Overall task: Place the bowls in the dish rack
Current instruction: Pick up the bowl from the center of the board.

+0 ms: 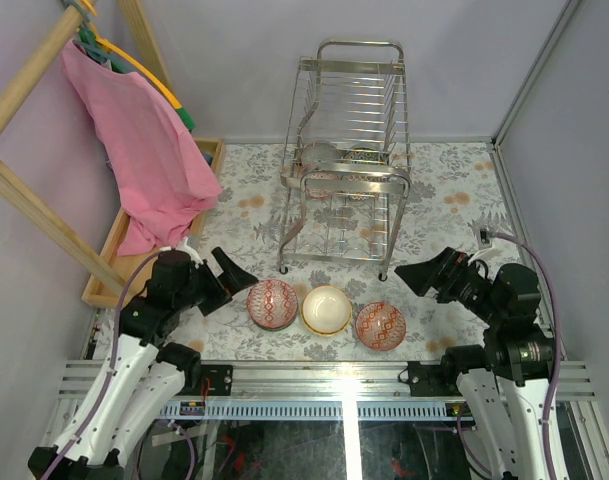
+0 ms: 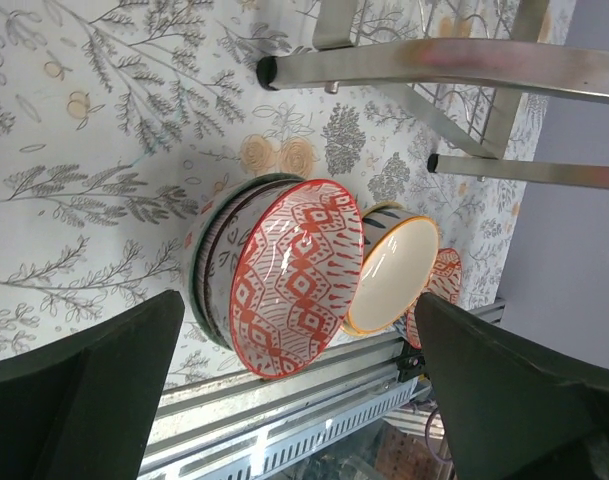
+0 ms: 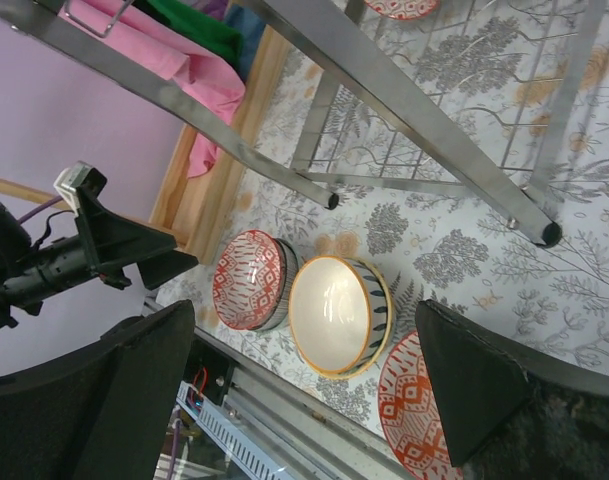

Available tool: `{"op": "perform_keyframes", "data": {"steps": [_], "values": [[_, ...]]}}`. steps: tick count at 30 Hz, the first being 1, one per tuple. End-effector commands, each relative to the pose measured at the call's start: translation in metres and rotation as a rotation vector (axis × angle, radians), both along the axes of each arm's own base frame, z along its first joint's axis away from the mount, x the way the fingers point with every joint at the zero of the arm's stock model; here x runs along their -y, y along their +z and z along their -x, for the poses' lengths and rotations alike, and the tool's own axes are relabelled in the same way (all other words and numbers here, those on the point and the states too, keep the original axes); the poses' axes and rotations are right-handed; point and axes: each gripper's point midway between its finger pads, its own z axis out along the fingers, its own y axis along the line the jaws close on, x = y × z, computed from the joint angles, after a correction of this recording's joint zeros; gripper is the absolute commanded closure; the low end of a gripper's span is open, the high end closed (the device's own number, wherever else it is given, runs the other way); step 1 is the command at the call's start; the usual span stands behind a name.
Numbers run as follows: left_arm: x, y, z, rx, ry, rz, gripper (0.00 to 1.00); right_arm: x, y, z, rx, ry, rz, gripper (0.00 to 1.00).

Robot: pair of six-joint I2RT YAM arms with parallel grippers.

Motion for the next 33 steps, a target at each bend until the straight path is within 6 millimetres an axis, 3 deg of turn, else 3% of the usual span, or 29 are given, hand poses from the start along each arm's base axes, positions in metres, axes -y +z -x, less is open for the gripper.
{"op": "perform_keyframes", "data": {"steps": [1, 3, 8, 22, 27, 33], "values": [[0.016, 0.001, -0.005, 0.021, -0.083, 0.05, 0.0, -0.011, 0.014, 0.003, 0.07, 0.053, -0.092, 0.01], [0.02, -0.003, -0.004, 0.008, -0.108, 0.065, 0.0, -0.014, 0.014, 0.003, 0.077, 0.06, -0.117, 0.01], [0.022, 0.012, -0.006, 0.109, -0.11, 0.099, 0.0, -0.013, 0.005, 0.004, 0.048, 0.075, -0.067, 0.01], [-0.001, -0.008, -0.009, 0.031, 0.031, -0.016, 0.0, -0.016, -0.018, 0.01, -0.053, 0.114, -0.047, 0.01], [0.004, -0.008, -0.017, 0.027, 0.036, -0.011, 0.0, -0.017, -0.022, 0.014, -0.076, 0.122, -0.063, 0.01], [0.017, -0.022, -0.021, 0.007, 0.029, -0.056, 0.02, -0.018, -0.025, 0.019, -0.094, 0.137, -0.059, 0.01]]}}
